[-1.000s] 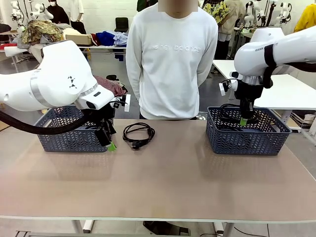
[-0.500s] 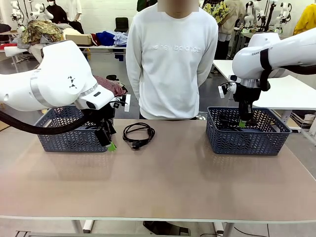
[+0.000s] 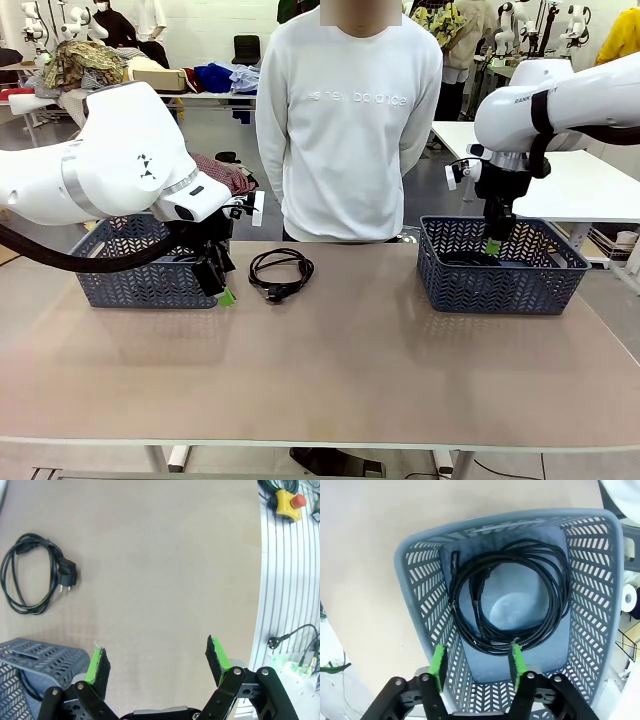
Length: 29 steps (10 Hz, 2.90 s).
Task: Organize the cables according to human instructions.
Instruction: Pick up a bundle of cables and place it in the basket indicated by the human.
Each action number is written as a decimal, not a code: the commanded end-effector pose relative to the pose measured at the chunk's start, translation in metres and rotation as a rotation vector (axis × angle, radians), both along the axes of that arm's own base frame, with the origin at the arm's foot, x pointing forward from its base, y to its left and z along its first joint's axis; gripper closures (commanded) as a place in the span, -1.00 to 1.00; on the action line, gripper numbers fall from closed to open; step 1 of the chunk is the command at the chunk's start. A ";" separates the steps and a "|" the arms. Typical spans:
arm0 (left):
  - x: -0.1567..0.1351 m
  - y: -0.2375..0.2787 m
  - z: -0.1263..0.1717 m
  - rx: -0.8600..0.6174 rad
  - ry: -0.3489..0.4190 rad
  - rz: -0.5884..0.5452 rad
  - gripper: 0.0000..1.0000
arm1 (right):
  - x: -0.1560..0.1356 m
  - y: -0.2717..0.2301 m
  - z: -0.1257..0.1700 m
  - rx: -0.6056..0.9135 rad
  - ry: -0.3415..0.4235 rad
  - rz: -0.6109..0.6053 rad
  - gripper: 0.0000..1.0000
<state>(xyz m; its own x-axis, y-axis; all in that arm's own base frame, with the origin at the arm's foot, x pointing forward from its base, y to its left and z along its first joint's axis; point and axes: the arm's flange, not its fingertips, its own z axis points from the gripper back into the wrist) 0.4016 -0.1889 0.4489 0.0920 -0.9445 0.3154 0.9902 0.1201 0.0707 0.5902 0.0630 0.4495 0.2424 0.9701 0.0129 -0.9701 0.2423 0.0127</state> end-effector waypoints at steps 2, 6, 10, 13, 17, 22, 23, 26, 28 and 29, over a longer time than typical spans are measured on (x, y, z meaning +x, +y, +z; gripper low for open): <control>0.000 0.002 0.001 0.005 0.000 0.002 -1.00 | 0.004 0.004 0.009 0.022 0.010 -0.025 -0.87; 0.000 0.002 0.001 0.005 0.000 0.002 -1.00 | 0.004 0.003 0.009 0.038 0.014 -0.016 -1.00; 0.000 0.002 0.001 0.005 0.000 0.002 -1.00 | 0.001 0.002 0.008 0.004 0.005 -0.005 -1.00; 0.000 0.002 0.001 0.005 0.000 0.002 -1.00 | 0.001 0.003 0.007 0.004 0.006 -0.015 -1.00; 0.000 0.002 0.001 0.005 0.000 0.002 -1.00 | -0.040 0.051 0.030 0.098 -0.076 -0.210 -1.00; 0.000 0.002 0.001 0.005 0.000 0.002 -1.00 | -0.118 0.119 0.038 0.182 -0.172 -0.265 -1.00; 0.000 0.002 0.001 0.005 0.000 0.002 -1.00 | -0.131 0.127 0.032 0.214 -0.177 -0.264 -1.00; 0.000 0.002 0.001 0.005 0.000 0.002 -1.00 | -0.162 0.143 0.009 0.276 -0.187 -0.269 -1.00; 0.000 0.002 0.001 0.005 0.000 0.002 -1.00 | -0.174 0.146 0.000 0.306 -0.186 -0.267 -1.00; 0.000 0.002 0.001 0.005 0.000 0.002 -1.00 | -0.176 0.148 0.000 0.311 -0.176 -0.276 -1.00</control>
<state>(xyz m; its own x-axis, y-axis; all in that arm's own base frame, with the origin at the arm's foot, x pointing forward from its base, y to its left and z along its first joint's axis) 0.4014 -0.1890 0.4491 0.0917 -0.9445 0.3155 0.9902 0.1199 0.0710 0.4209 0.2140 0.4500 0.4523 0.8330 0.3186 -0.8706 0.4899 -0.0449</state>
